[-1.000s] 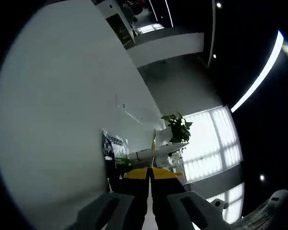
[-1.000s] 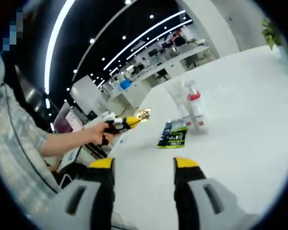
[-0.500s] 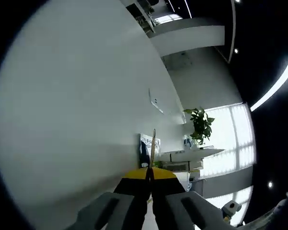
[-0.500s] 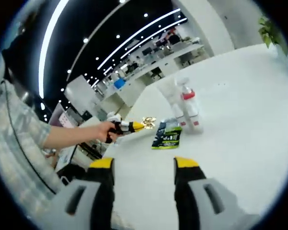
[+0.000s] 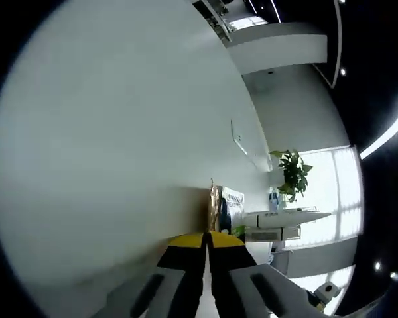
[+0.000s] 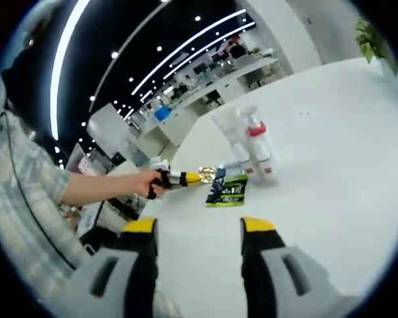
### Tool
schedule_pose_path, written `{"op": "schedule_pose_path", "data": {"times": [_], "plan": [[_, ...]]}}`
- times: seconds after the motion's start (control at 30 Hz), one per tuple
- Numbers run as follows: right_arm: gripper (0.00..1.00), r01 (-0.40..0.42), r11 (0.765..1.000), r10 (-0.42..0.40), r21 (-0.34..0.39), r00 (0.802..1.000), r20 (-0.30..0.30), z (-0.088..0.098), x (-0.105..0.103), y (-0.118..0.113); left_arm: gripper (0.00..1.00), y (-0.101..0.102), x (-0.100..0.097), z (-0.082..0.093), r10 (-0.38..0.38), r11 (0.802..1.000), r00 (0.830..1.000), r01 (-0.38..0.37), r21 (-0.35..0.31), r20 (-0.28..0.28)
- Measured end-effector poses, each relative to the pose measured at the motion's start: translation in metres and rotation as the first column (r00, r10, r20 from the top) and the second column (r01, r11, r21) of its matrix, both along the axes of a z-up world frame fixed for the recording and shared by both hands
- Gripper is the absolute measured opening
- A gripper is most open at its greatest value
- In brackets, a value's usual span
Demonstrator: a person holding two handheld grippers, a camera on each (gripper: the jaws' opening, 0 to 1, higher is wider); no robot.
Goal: Arrange the skincare products in the storage area until every visible bottle or jar stands upright without overlapping.
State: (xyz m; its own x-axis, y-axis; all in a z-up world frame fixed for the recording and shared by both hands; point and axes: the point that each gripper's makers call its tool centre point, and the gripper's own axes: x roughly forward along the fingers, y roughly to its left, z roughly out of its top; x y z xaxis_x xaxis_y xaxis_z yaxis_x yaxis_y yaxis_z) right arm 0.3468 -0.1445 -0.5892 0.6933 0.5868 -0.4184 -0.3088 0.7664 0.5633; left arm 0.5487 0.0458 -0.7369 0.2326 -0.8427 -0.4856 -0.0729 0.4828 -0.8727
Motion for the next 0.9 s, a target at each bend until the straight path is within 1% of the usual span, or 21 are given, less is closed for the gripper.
{"op": "schedule_pose_path", "data": {"times": [0.13,0.2,0.23,0.27,0.33,0.43,0.5,0.57,0.63,0.7,0.83,0.9], "plan": [[0.48,-0.005,1.000,0.005,0.004,1.000,-0.005,-0.002,-0.001,0.001,0.01,0.006,0.005,-0.009,0.015,1.000,1.000,-0.015,0.019,-0.015],[0.48,-0.006,1.000,0.006,0.003,1.000,-0.006,-0.003,-0.002,0.001,0.02,0.008,0.007,-0.011,0.016,0.999,1.000,-0.015,0.031,-0.013],[0.48,-0.008,1.000,0.008,0.004,1.000,-0.007,-0.003,-0.003,0.001,0.03,0.011,0.007,-0.015,0.014,0.999,1.000,-0.013,0.052,-0.016],[0.48,-0.008,1.000,0.008,0.006,1.000,-0.008,-0.003,-0.003,0.002,0.03,0.012,0.009,-0.016,0.011,0.999,1.000,-0.010,0.043,-0.015],[0.48,-0.012,1.000,0.012,0.009,1.000,-0.011,-0.004,-0.004,0.002,0.03,0.013,0.008,-0.016,0.011,0.999,1.000,-0.010,0.048,-0.022],[0.48,-0.017,1.000,0.017,0.009,1.000,-0.011,-0.004,-0.006,0.003,0.06,0.014,0.008,-0.014,-0.003,0.998,1.000,0.004,0.059,-0.019],[0.48,-0.021,1.000,0.021,0.008,1.000,-0.012,-0.003,-0.008,0.004,0.07,0.016,0.007,-0.014,-0.011,0.997,1.000,0.013,0.074,-0.023],[0.48,-0.024,1.000,0.024,0.009,1.000,-0.009,-0.003,-0.009,0.004,0.09,0.017,0.007,-0.013,-0.019,0.996,1.000,0.020,0.088,-0.016],[0.48,-0.025,1.000,0.025,0.012,1.000,-0.009,-0.002,-0.010,0.004,0.11,0.018,0.007,-0.012,-0.026,0.994,0.999,0.028,0.102,-0.018],[0.48,-0.026,1.000,0.026,0.011,1.000,-0.007,-0.001,-0.011,0.005,0.16,0.022,0.008,-0.011,-0.033,0.993,0.999,0.033,0.117,-0.005],[0.48,-0.029,1.000,0.029,0.012,1.000,-0.001,0.000,-0.013,0.008,0.24,0.034,0.011,-0.011,-0.027,0.991,1.000,0.026,0.133,0.004],[0.48,-0.033,0.999,0.033,0.013,0.999,0.000,0.000,-0.015,0.010,0.28,0.038,0.004,-0.008,-0.031,0.989,1.000,0.030,0.145,0.001]]}}
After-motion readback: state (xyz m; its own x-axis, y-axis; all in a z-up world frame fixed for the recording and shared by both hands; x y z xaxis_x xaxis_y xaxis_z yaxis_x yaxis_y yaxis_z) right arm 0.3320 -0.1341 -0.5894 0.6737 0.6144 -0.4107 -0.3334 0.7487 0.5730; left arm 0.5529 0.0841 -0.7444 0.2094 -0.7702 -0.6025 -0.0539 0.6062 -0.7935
